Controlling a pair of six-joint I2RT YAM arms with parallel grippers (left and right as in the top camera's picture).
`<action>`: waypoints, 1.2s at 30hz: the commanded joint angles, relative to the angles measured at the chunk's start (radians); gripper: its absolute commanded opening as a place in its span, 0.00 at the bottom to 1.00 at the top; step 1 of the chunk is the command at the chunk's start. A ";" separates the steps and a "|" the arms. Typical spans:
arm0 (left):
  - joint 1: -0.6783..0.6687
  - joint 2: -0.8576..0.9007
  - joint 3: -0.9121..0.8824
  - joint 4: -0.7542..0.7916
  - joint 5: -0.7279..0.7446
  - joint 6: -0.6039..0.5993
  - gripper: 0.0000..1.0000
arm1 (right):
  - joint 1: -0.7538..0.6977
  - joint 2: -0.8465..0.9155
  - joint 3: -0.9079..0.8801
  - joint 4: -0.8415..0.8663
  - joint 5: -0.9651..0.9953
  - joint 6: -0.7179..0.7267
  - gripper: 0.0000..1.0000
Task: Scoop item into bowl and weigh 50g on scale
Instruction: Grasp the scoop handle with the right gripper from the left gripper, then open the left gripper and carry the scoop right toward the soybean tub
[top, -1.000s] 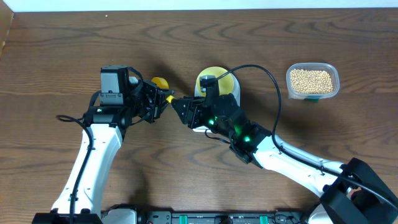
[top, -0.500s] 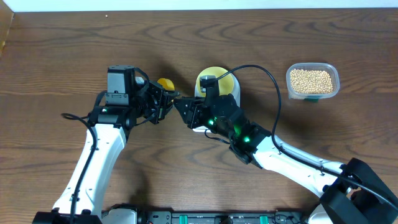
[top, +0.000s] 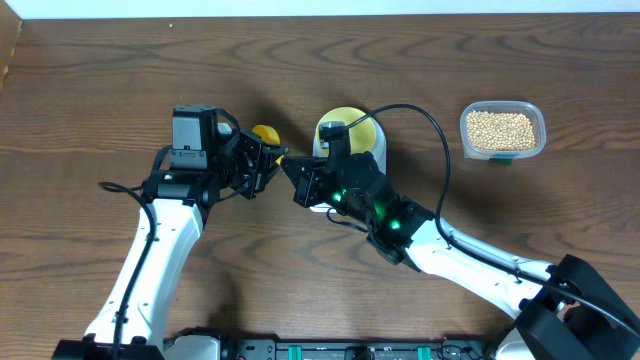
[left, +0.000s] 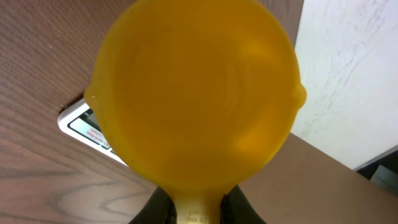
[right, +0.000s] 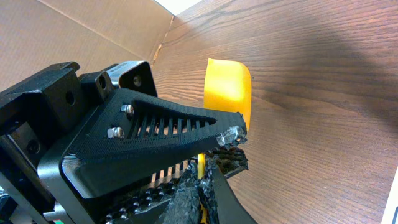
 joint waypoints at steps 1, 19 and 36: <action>0.000 0.000 0.004 -0.002 0.020 -0.002 0.17 | -0.005 0.010 0.010 -0.012 0.066 -0.028 0.01; 0.000 0.000 0.004 -0.002 0.009 -0.002 0.98 | -0.190 0.009 0.279 -0.470 -0.257 -0.252 0.01; 0.000 0.000 0.004 -0.002 0.009 -0.002 0.98 | -0.488 0.009 0.716 -1.408 -0.119 -0.644 0.01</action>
